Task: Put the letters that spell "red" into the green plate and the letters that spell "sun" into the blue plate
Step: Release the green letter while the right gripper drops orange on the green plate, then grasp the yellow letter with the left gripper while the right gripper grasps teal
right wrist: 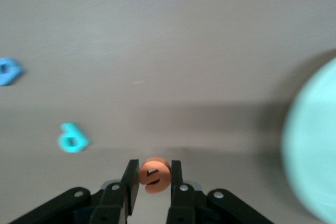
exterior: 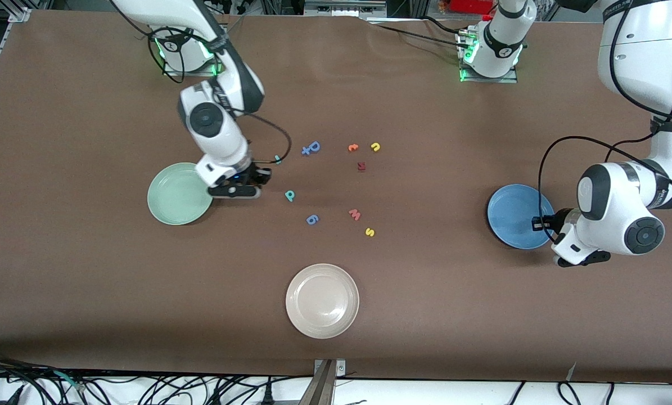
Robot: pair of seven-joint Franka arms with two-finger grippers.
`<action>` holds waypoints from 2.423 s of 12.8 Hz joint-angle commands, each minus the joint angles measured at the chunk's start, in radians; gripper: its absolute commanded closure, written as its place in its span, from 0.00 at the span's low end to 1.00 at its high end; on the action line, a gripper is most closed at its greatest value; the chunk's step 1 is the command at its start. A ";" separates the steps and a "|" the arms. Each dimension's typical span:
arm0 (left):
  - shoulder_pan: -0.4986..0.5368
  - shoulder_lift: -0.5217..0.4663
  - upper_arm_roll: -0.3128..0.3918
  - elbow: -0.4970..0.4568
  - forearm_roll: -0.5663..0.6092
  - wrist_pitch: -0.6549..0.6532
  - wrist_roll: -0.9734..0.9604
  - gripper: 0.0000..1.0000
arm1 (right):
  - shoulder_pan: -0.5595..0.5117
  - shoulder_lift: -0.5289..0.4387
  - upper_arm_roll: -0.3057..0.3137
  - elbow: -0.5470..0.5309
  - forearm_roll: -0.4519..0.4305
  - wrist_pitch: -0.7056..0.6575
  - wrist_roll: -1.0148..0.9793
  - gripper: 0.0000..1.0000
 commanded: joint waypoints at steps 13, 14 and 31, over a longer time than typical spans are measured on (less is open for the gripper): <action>-0.222 -0.487 -0.058 -0.598 -0.130 0.309 -0.165 0.00 | -0.017 -0.014 -0.068 -0.027 0.012 -0.196 0.002 0.02; -0.291 -0.487 -0.058 -0.607 -0.130 0.344 -0.269 0.00 | -0.017 -0.013 -0.021 -0.027 0.012 -0.189 0.115 0.05; -0.725 -0.269 -0.176 -0.767 -0.116 0.912 -1.123 0.00 | 0.091 0.090 0.132 -0.124 0.008 0.121 0.659 0.40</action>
